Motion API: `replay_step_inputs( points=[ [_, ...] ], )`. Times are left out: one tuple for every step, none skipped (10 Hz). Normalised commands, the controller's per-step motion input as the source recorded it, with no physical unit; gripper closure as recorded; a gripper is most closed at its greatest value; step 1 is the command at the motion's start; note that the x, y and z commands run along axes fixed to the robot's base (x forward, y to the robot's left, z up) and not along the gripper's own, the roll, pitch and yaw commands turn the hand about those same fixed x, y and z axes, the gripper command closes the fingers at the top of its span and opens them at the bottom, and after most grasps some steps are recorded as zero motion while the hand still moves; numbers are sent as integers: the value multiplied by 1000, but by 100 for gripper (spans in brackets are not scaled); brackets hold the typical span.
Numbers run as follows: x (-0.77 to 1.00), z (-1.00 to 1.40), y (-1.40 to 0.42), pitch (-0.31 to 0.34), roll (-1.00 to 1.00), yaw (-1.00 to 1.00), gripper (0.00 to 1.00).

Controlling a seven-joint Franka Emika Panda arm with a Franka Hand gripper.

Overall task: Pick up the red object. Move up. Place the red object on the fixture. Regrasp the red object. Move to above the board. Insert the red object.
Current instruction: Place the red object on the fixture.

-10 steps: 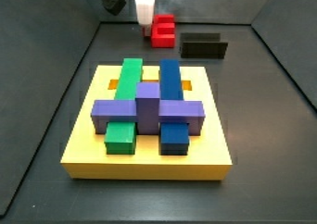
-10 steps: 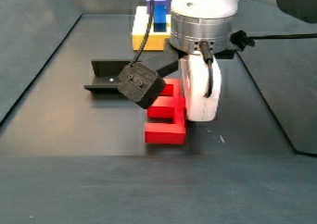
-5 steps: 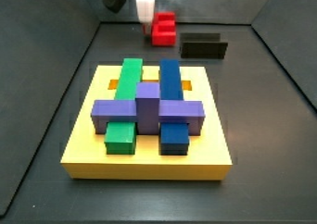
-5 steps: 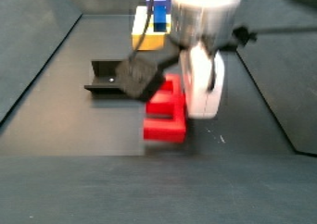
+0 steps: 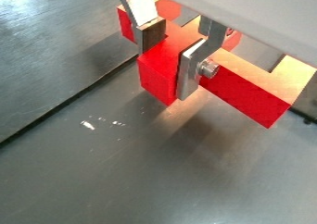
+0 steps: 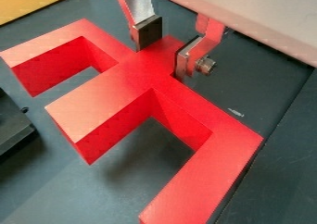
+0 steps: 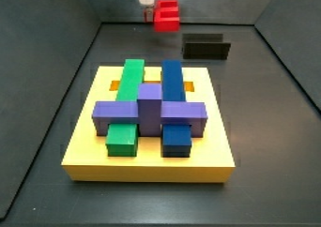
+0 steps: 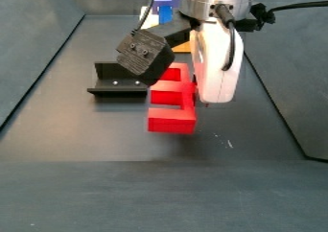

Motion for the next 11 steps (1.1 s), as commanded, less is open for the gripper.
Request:
replay_step_inputs(
  points=[
    [331,120,-43,120,-414,149,100],
    [349,143,-31,174,-460,211,100],
    [397,143,0,211,-531,263,100],
    [429,109,-11,240,-497,366,100],
    [423,97,-63,243,-466,426,100],
    [411,111,-106,249,-437,454,100],
    [409,151,-146,257,-397,477,100],
    [414,146,-174,280,-334,497,100],
    [303,126,-186,217,-340,531,100],
    [243,111,-249,209,-257,563,100],
    [197,94,-274,183,-234,577,100]
  ],
)
